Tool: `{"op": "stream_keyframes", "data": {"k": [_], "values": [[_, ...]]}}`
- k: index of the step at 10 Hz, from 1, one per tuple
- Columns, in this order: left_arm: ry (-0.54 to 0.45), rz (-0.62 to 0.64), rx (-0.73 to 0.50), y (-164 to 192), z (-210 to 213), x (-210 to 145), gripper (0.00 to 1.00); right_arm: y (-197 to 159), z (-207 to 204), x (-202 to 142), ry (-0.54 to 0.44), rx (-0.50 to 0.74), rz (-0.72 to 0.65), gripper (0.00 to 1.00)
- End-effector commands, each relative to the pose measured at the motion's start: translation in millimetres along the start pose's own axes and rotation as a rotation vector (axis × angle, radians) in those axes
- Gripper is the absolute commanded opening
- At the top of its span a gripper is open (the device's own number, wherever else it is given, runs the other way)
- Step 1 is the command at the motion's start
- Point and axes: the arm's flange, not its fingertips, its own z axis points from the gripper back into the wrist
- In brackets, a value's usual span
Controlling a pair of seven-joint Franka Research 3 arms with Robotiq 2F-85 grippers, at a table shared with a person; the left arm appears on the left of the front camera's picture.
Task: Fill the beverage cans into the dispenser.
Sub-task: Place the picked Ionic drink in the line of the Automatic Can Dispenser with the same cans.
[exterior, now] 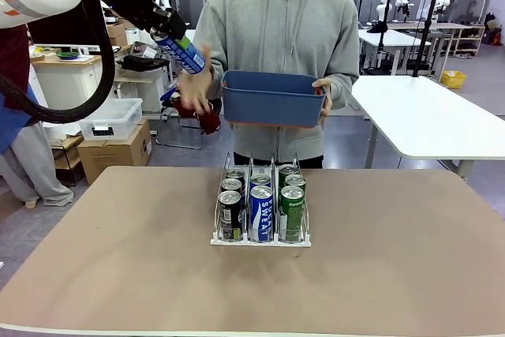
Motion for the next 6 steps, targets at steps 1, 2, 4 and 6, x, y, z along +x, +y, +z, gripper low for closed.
{"op": "stream_keyframes", "data": {"k": [1,2,4,6], "values": [[-0.005,-0.01,0.003,0.5,3.2,0.4,0.09,-0.4,1.2,-3.0,0.005,0.005,-0.005,1.0],[-0.005,-0.01,0.003,0.5,3.2,0.4,0.09,-0.4,1.2,-3.0,0.005,0.005,-0.005,1.0],[-0.005,-0.01,0.003,0.5,3.2,0.4,0.09,-0.4,1.2,-3.0,0.005,0.005,-0.005,1.0],[-0.005,-0.01,0.003,0.5,3.2,0.4,0.09,-0.4,1.2,-3.0,0.005,0.005,-0.005,1.0]]}}
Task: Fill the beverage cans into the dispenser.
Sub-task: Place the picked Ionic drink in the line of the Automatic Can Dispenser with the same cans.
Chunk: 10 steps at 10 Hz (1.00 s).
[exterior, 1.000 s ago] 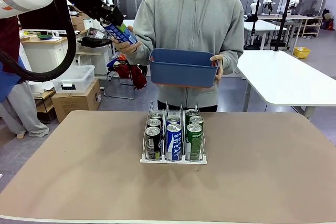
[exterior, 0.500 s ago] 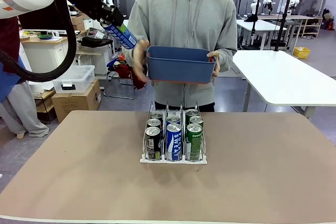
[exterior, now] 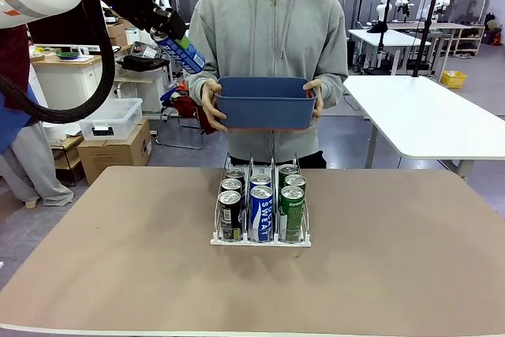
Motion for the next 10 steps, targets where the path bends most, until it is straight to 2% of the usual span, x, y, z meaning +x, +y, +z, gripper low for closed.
{"op": "stream_keyframes", "data": {"k": [1,2,3,4,6,10], "values": [[-0.005,-0.01,0.003,0.5,3.3,0.4,0.09,-0.4,1.2,-3.0,0.005,0.005,-0.005,1.0],[-0.005,-0.01,0.003,0.5,3.3,0.4,0.09,-0.4,1.2,-3.0,0.005,0.005,-0.005,1.0],[0.0,0.0,0.0,0.0,0.0,0.0,0.57,-0.4,1.2,-3.0,0.005,0.005,-0.005,1.0],[0.081,-0.099,-0.054,-5.2,-3.9,-4.0,0.57,-0.4,1.2,-3.0,0.005,0.005,-0.005,1.0],[0.063,-0.05,0.009,-36.3,-3.5,-12.0,0.57,-0.4,1.2,-3.0,0.005,0.005,-0.005,1.0],[0.177,-0.29,-0.068,-110.3,-0.3,-56.8,0.57,-0.4,1.2,-3.0,0.005,0.005,-0.005,1.0]]}}
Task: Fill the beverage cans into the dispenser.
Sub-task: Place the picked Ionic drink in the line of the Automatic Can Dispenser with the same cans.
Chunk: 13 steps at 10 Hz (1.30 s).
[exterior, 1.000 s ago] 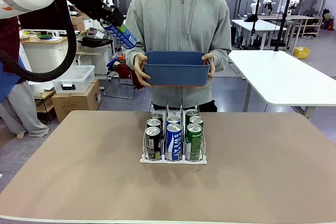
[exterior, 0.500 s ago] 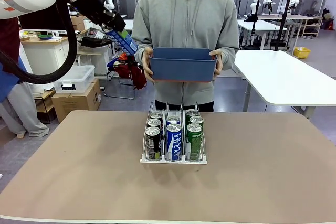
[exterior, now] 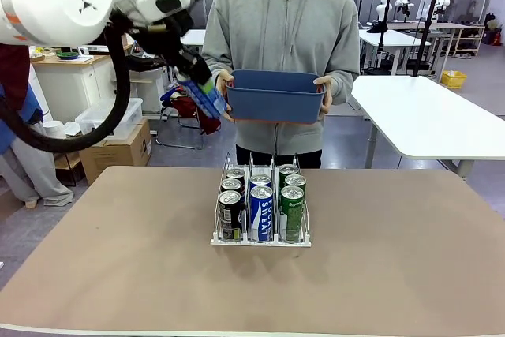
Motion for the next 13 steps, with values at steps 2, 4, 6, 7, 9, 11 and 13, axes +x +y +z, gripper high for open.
{"op": "stream_keyframes", "data": {"k": [2,4,6,7,9,11,13], "values": [[0.021,-0.087,-0.045,-36.8,10.2,-13.6,0.57,-0.3,1.2,-3.0,0.005,0.005,-0.004,1.0],[0.04,-0.079,-0.062,-45.5,14.4,-14.6,0.57,-0.3,1.2,-3.0,0.005,0.005,-0.004,1.0],[0.044,-0.089,-0.052,-48.1,3.9,-12.9,0.57,-0.3,1.2,-3.0,0.005,0.005,-0.004,1.0],[0.044,-0.089,-0.052,-48.1,3.9,-12.9,0.57,-0.3,1.2,-3.0,0.005,0.005,-0.004,1.0],[0.056,-0.094,-0.065,-51.7,2.7,-14.5,0.57,-0.3,1.2,-3.0,0.005,0.005,-0.004,1.0],[0.062,0.095,-0.077,-46.7,-9.8,-6.6,0.57,-0.3,1.2,-3.0,0.005,0.005,-0.004,1.0],[0.071,0.183,-0.085,-71.3,-24.5,-16.6,0.57,-0.3,1.2,-3.0,0.005,0.005,-0.004,1.0]]}}
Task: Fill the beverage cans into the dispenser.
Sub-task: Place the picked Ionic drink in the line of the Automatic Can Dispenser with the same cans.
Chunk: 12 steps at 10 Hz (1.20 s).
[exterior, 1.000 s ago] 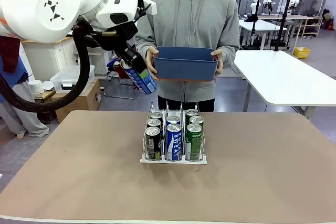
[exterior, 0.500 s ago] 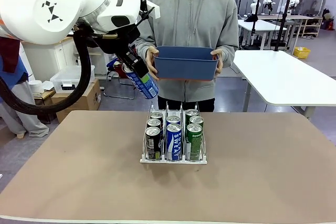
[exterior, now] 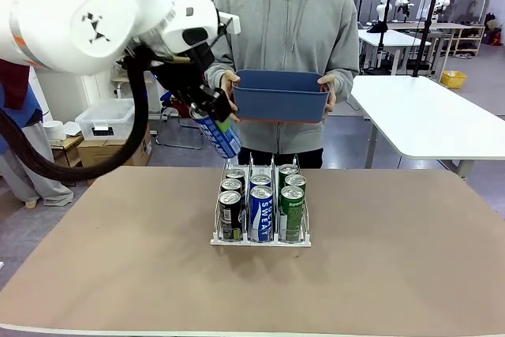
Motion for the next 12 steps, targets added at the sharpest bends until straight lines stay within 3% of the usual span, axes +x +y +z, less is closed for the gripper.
{"op": "stream_keyframes", "data": {"k": [1,5,9,12], "values": [[-0.039,0.063,0.002,-29.9,-11.7,-9.1,0.57,-0.4,1.2,-3.0,0.005,0.005,-0.005,1.0],[-0.047,0.041,0.003,-81.5,-42.7,-29.5,0.57,-0.4,1.2,-3.0,0.005,0.005,-0.005,1.0],[0.056,-0.046,-0.032,-92.1,-79.2,-35.0,0.57,-0.4,1.2,-3.0,0.005,0.005,-0.005,1.0],[0.067,-0.129,-0.044,-86.3,-113.8,-33.5,0.57,-0.4,1.2,-3.0,0.005,0.005,-0.005,1.0]]}}
